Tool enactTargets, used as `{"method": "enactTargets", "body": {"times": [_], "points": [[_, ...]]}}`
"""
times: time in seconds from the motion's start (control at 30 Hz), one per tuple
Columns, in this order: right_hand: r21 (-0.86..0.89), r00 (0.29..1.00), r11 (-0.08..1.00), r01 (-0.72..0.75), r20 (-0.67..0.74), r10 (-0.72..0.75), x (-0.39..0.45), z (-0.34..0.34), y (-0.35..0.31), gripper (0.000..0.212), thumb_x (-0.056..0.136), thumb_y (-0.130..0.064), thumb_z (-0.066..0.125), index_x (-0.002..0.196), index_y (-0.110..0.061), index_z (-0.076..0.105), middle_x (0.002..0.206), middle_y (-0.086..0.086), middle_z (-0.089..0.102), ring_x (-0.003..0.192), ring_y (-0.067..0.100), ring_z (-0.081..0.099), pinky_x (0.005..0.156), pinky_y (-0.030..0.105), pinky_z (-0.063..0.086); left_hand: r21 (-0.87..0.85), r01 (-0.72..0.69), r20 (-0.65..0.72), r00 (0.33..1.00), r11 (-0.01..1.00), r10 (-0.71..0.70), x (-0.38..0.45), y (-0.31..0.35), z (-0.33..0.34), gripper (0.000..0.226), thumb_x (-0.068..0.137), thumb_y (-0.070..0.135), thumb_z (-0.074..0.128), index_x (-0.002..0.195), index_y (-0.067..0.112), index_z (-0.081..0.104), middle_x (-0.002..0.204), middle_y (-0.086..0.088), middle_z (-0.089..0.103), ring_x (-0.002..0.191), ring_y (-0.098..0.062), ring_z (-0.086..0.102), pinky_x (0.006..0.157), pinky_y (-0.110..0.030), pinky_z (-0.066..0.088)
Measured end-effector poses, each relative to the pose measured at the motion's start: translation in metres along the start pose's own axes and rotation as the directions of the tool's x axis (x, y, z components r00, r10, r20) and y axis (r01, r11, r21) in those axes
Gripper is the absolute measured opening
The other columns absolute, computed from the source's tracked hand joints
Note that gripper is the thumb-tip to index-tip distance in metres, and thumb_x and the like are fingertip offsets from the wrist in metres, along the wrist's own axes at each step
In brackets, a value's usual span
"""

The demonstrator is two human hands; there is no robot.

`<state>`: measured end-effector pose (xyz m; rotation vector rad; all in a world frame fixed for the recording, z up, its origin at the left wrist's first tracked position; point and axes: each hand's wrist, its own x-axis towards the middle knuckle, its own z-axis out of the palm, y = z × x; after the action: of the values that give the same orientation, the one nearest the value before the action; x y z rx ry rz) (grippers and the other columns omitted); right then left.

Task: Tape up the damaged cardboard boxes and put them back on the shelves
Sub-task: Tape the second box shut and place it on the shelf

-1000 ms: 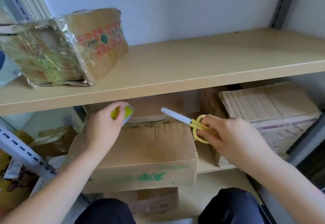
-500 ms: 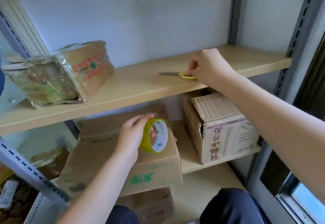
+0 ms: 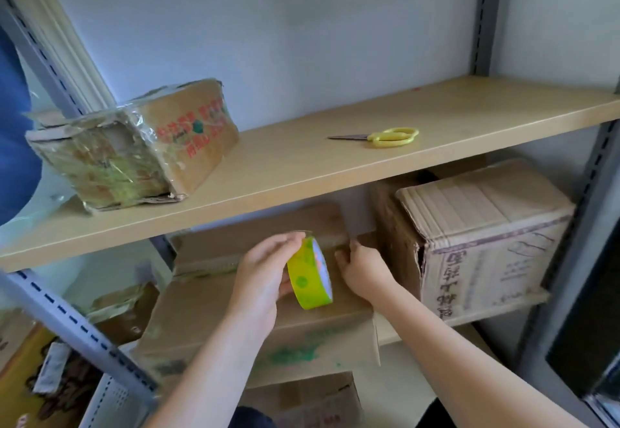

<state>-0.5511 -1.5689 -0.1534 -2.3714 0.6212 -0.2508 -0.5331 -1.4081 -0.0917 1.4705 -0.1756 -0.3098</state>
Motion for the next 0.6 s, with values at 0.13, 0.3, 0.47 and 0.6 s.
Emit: {"method": "enactTargets", "body": {"times": [0.13,0.3,0.47,0.6], "points": [[-0.048,0.999,0.999,0.008,0.048,-0.006,-0.002,0.013,0.008,0.040,0.101,-0.038,0.043,0.104,-0.003,0.063,0.105,0.019,0.068,0.100,0.036,0.063,0.072,0.032,0.043,0.070,-0.040,0.080,0.996,0.997,0.034,0.000,0.001,0.000,0.012,0.089,0.024,0.070,0.098,0.022,0.078,0.102,-0.003,0.076,0.088,-0.018,0.072,0.067,-0.029,0.055],[0.197,0.954,0.973,0.117,-0.294,-0.055,-0.043,0.004,0.015,0.033,0.102,-0.040,0.038,0.091,-0.018,0.061,0.083,-0.002,0.066,0.082,0.019,0.064,0.063,0.030,0.045,0.139,-0.078,0.153,0.987,0.987,0.057,-0.002,0.000,0.009,0.012,0.087,0.027,0.072,0.097,0.027,0.079,0.103,0.005,0.076,0.096,-0.012,0.070,0.076,-0.026,0.052],[0.476,0.870,0.742,0.473,-0.386,-0.307,-0.082,0.000,0.017,0.032,0.095,-0.052,0.048,0.117,-0.032,0.058,0.116,-0.024,0.059,0.118,0.002,0.052,0.094,0.011,0.036,0.151,-0.174,0.098,0.982,0.973,0.160,0.004,-0.001,0.021,0.009,0.085,0.030,0.075,0.093,0.031,0.080,0.104,0.010,0.075,0.101,-0.004,0.068,0.085,-0.024,0.046],[0.548,0.862,0.667,0.505,-0.292,-0.413,-0.074,0.008,0.025,0.026,0.092,-0.036,0.066,0.112,-0.020,0.067,0.130,-0.022,0.058,0.138,0.000,0.037,0.117,0.028,0.025,0.102,-0.200,0.047,0.979,0.974,0.196,0.013,-0.004,0.036,0.010,0.083,0.029,0.078,0.093,0.029,0.081,0.123,0.004,0.066,0.112,0.004,0.059,0.078,-0.010,0.047]]}}
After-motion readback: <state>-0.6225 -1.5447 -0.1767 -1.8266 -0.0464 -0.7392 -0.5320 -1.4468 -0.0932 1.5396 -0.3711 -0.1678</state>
